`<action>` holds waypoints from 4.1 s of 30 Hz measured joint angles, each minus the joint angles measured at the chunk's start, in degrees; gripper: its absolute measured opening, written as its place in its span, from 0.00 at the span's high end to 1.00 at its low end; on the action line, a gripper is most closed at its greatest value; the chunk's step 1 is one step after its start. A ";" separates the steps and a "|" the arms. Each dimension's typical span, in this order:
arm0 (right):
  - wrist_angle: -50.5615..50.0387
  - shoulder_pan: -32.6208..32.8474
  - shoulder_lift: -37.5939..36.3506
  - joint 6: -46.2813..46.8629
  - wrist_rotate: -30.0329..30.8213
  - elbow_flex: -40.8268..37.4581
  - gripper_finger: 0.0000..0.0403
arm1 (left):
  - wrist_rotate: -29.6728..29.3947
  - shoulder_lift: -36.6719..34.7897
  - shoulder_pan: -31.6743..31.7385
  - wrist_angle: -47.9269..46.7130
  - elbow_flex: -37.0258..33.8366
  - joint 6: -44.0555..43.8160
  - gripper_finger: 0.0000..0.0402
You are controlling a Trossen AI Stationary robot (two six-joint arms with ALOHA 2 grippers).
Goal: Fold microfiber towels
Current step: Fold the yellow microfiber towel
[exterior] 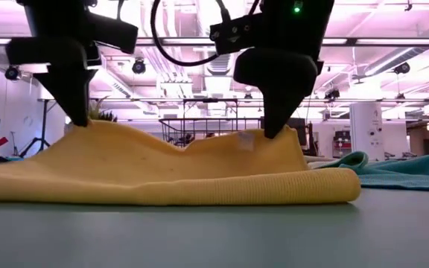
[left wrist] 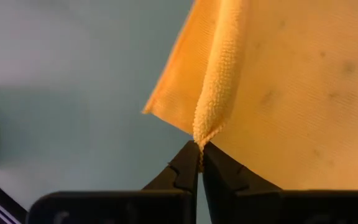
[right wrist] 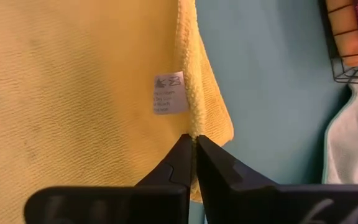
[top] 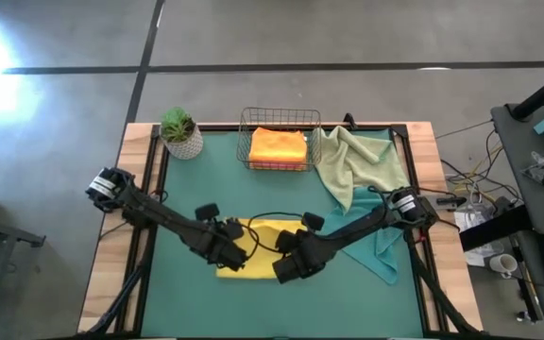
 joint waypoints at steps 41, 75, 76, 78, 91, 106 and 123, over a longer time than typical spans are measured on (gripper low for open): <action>24.68 8.72 -18.71 8.93 -4.91 -23.83 0.84 | 5.07 -2.51 -3.54 21.97 -11.21 8.80 0.57; 58.47 5.96 -18.29 15.42 -16.33 -42.68 0.98 | 1.40 -2.80 12.07 36.36 -21.44 36.10 0.89; 58.46 5.96 -18.29 15.28 -16.36 -42.38 0.98 | 1.05 -2.80 13.20 36.37 -21.44 37.25 0.89; 58.22 5.96 -18.54 14.50 -15.95 -41.66 0.98 | 1.24 -3.07 15.24 35.51 -21.28 38.62 0.89; 44.27 5.98 -23.90 12.45 -7.40 -35.37 0.98 | 19.05 -15.09 17.32 31.97 -18.97 37.57 0.89; 37.52 5.98 -30.68 9.37 -2.20 -34.95 0.98 | 19.57 -14.91 17.43 30.20 -20.37 36.88 0.72; 25.43 5.62 -39.90 10.41 3.16 -34.88 0.98 | 22.51 -8.26 14.38 58.61 -15.25 32.33 0.56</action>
